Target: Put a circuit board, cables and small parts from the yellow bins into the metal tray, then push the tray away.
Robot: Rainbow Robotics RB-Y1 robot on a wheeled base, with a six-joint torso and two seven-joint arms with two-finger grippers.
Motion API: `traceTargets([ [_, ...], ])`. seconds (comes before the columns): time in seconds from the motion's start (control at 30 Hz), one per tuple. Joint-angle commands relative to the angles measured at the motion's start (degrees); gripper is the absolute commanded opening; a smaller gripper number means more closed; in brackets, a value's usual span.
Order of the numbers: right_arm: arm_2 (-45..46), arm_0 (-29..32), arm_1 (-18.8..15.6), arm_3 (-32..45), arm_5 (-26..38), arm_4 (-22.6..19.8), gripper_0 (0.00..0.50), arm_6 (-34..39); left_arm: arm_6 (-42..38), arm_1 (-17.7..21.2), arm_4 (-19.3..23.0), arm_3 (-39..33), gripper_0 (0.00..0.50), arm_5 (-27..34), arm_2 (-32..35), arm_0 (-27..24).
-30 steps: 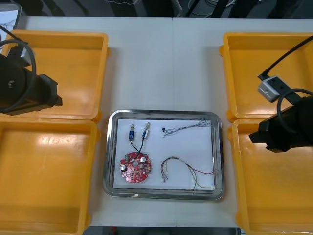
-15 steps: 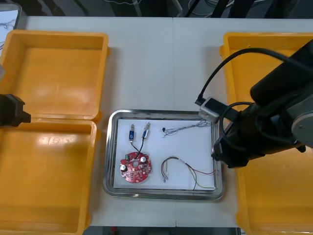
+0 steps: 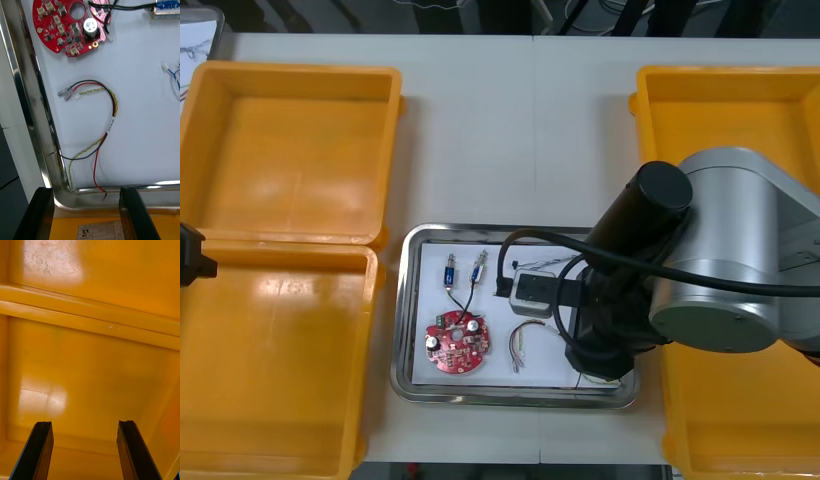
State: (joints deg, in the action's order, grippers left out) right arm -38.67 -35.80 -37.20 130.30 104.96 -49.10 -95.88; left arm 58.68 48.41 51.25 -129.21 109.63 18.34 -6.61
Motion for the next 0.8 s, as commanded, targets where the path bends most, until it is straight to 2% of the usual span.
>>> traceTargets([
  [0.03, -5.45, -1.99, 2.57, -0.66, -3.89, 3.57, 0.5, -4.32, 8.11, 2.74, -0.62, -1.66, 0.5, 0.37, 1.7, 1.34],
  [0.17, -10.72, -1.99, 3.19, -0.75, -6.09, 8.4, 0.5, -4.41, 9.08, 2.65, 0.17, -1.75, 0.5, 0.37, 1.61, 1.42],
  [0.37, -15.38, -2.08, 3.54, -2.24, -8.2, 9.98, 0.5, -4.14, 10.4, 2.65, 1.13, -1.75, 0.5, 0.37, 1.52, 1.42],
  [0.53, -21.01, -2.08, 4.95, -3.21, -9.43, 14.55, 0.5, -3.44, 11.1, 2.65, 1.92, -1.75, 0.5, 0.37, 1.26, 1.51],
  [0.8, -24.35, -1.9, 8.02, -6.11, -9.52, 17.54, 0.5, -2.56, 11.28, 2.65, 2.1, -1.66, 0.5, 0.37, 1.17, 1.51],
])
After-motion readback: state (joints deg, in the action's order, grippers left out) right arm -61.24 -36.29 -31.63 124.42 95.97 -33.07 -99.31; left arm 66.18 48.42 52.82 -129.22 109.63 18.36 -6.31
